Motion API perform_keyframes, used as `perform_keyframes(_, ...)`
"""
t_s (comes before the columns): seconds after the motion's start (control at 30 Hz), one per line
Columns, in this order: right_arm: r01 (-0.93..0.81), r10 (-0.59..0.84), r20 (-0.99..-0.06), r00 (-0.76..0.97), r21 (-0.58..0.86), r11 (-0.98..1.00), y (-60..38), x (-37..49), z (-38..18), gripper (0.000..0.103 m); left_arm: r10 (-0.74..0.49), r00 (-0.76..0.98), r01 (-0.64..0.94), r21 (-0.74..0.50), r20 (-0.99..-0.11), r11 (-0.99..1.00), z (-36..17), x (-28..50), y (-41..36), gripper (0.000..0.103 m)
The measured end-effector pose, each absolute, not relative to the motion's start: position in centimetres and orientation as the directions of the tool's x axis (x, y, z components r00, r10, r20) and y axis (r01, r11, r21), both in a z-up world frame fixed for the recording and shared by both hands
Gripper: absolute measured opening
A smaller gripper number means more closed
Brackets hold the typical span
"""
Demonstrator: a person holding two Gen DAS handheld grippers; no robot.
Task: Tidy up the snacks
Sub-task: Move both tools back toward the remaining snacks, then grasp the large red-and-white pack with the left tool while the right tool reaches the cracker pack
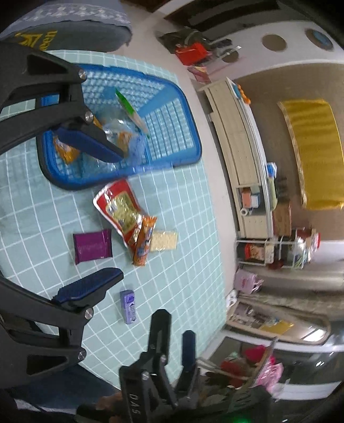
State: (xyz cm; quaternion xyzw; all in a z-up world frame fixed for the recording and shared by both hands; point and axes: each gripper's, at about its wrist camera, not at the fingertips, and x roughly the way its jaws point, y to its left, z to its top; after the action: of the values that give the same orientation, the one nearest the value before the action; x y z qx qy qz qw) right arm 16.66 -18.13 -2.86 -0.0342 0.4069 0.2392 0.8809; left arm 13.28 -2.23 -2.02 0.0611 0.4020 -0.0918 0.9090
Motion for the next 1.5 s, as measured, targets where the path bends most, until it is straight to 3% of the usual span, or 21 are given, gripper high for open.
perform_keyframes(0.5, -0.362, 0.326, -0.786, 0.526, 0.140, 0.922, -22.7, 17.8, -8.3, 0.089, 0.003, 0.605, 0.319, 0.246, -0.796, 0.915, -7.2, 16.4, -8.4, 0.079)
perform_keyframes(0.73, -0.352, 0.333, -0.805, 0.492, 0.166, 0.921, -22.7, 19.1, -11.2, 0.089, 0.095, 0.543, 0.372, 0.340, -0.835, 0.864, -10.5, 18.4, -9.2, 0.059)
perform_keyframes(0.9, -0.360, 0.347, -0.818, 0.459, 0.186, 0.914, -22.3, 19.9, -13.0, 0.089, 0.146, 0.472, 0.351, 0.336, -0.870, 0.874, -12.9, 20.4, -8.2, 0.043)
perform_keyframes(1.03, -0.353, 0.358, -0.822, 0.444, 0.207, 0.912, -22.4, 20.7, -14.0, 0.089, 0.233, 0.462, 0.336, 0.412, -0.856, 0.847, -14.4, 21.5, -8.8, 0.043)
perform_keyframes(1.5, -0.321, 0.375, -0.821, 0.430, 0.249, 0.914, -24.2, 22.1, -15.3, 0.089, 0.310, 0.410, 0.334, 0.458, -0.858, 0.824, -17.7, 24.7, -8.6, 0.043)
